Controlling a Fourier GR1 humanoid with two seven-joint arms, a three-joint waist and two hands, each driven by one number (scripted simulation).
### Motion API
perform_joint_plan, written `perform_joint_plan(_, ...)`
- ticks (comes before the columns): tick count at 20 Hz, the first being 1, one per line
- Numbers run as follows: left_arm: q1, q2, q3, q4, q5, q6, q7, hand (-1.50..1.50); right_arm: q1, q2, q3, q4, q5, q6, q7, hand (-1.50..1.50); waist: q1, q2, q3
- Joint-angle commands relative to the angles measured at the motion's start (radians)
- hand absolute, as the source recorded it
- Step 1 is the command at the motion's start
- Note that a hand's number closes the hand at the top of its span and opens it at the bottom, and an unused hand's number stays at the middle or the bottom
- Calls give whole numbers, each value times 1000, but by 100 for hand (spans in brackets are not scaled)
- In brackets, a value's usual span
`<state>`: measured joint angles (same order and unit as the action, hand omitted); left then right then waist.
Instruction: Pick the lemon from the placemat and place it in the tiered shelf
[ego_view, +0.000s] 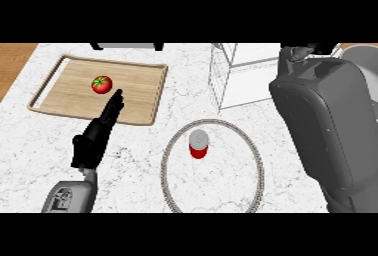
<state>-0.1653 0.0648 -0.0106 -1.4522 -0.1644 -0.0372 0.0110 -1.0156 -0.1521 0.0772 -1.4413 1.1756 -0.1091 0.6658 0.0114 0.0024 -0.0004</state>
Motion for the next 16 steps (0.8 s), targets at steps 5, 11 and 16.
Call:
perform_joint_plan(5, -23, -23, -16, 29, -16, 13, -3, 0, -1, 78, -126, 80, -142, -259, -108, 150, -2, 3, 1)
perform_joint_plan(11, -18, -7, -3, -10, -3, 2, 22, 0, -18, 33, -212, 257, -273, -359, -302, 150, 1, 0, 0)
perform_joint_plan(16, -16, -11, 5, 31, -9, 11, -15, 0, 23, 8, -239, 340, -340, -396, -426, 150, -4, 0, 0)
